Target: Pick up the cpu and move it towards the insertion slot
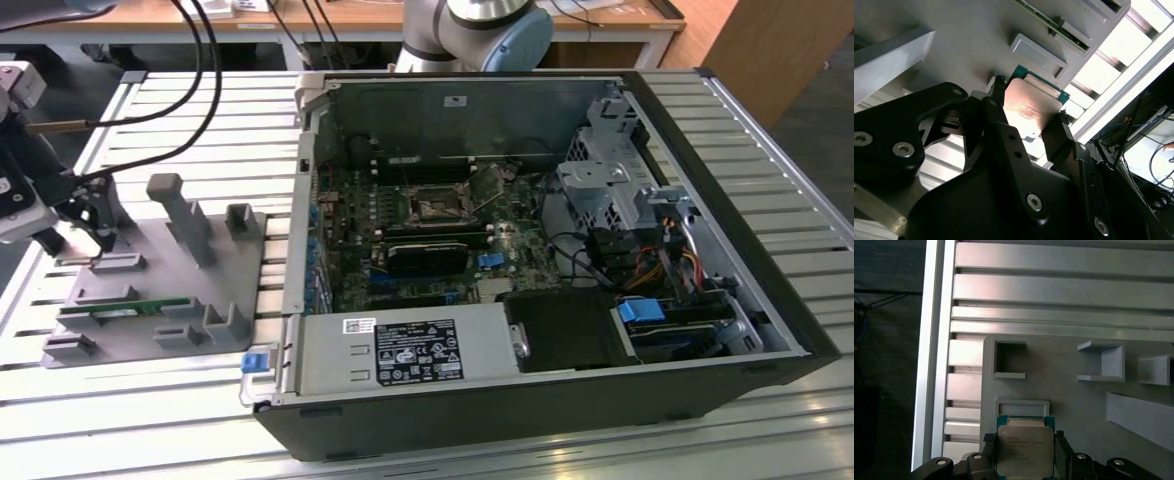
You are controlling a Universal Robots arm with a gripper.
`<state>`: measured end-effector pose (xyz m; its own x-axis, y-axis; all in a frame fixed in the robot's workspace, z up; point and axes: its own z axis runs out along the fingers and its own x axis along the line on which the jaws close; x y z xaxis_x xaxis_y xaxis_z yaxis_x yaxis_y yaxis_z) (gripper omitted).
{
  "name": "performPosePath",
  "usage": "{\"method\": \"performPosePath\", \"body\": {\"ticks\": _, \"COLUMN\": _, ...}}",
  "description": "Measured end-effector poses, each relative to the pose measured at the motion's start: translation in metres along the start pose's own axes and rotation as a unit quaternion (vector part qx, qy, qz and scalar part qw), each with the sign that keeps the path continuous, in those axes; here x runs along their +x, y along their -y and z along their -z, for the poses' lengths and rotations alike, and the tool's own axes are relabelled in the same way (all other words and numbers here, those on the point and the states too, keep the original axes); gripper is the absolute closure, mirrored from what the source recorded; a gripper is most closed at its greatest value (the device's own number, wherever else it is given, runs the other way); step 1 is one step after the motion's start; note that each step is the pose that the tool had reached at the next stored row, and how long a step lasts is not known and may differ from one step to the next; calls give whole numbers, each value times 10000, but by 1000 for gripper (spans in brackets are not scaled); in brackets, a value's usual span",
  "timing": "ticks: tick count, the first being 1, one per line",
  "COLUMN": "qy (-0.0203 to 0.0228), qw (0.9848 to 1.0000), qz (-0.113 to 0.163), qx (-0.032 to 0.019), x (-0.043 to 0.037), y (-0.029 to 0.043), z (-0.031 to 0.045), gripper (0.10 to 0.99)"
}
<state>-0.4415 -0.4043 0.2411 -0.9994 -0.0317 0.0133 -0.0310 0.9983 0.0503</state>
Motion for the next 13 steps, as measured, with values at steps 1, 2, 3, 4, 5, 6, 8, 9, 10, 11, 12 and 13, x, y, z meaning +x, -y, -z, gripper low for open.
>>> {"method": "performPosePath", "body": {"ticks": 1, "qy": 0, "qw": 10000, "qz": 0, "qx": 0, "x": 0, "y": 0, "z": 2, "gripper": 541}}
{"method": "performPosePath", "body": {"ticks": 2, "qy": 0, "qw": 10000, "qz": 0, "qx": 0, "x": 0, "y": 0, "z": 4, "gripper": 541}}
{"method": "performPosePath", "body": {"ticks": 3, "qy": 0, "qw": 10000, "qz": 0, "qx": 0, "x": 0, "y": 0, "z": 7, "gripper": 541}}
{"method": "performPosePath", "body": {"ticks": 4, "qy": 0, "qw": 10000, "qz": 0, "qx": 0, "x": 0, "y": 0, "z": 10, "gripper": 541}}
{"method": "performPosePath", "body": {"ticks": 5, "qy": 0, "qw": 10000, "qz": 0, "qx": 0, "x": 0, "y": 0, "z": 12, "gripper": 541}}
{"method": "performPosePath", "body": {"ticks": 6, "qy": 0, "qw": 10000, "qz": 0, "qx": 0, "x": 0, "y": -1, "z": 15, "gripper": 541}}
{"method": "performPosePath", "body": {"ticks": 8, "qy": 0, "qw": 10000, "qz": 0, "qx": 0, "x": 0, "y": -1, "z": 20, "gripper": 541}}
{"method": "performPosePath", "body": {"ticks": 9, "qy": 0, "qw": 10000, "qz": 0, "qx": 0, "x": 0, "y": -1, "z": 23, "gripper": 541}}
{"method": "performPosePath", "body": {"ticks": 10, "qy": 0, "qw": 10000, "qz": 0, "qx": 0, "x": 0, "y": -1, "z": 26, "gripper": 541}}
{"method": "performPosePath", "body": {"ticks": 11, "qy": 0, "qw": 10000, "qz": 0, "qx": 0, "x": 0, "y": -1, "z": 29, "gripper": 541}}
{"method": "performPosePath", "body": {"ticks": 12, "qy": 0, "qw": 10000, "qz": 0, "qx": 0, "x": 1, "y": -2, "z": 31, "gripper": 541}}
{"method": "performPosePath", "body": {"ticks": 13, "qy": 0, "qw": 10000, "qz": 0, "qx": 0, "x": 0, "y": -2, "z": 34, "gripper": 541}}
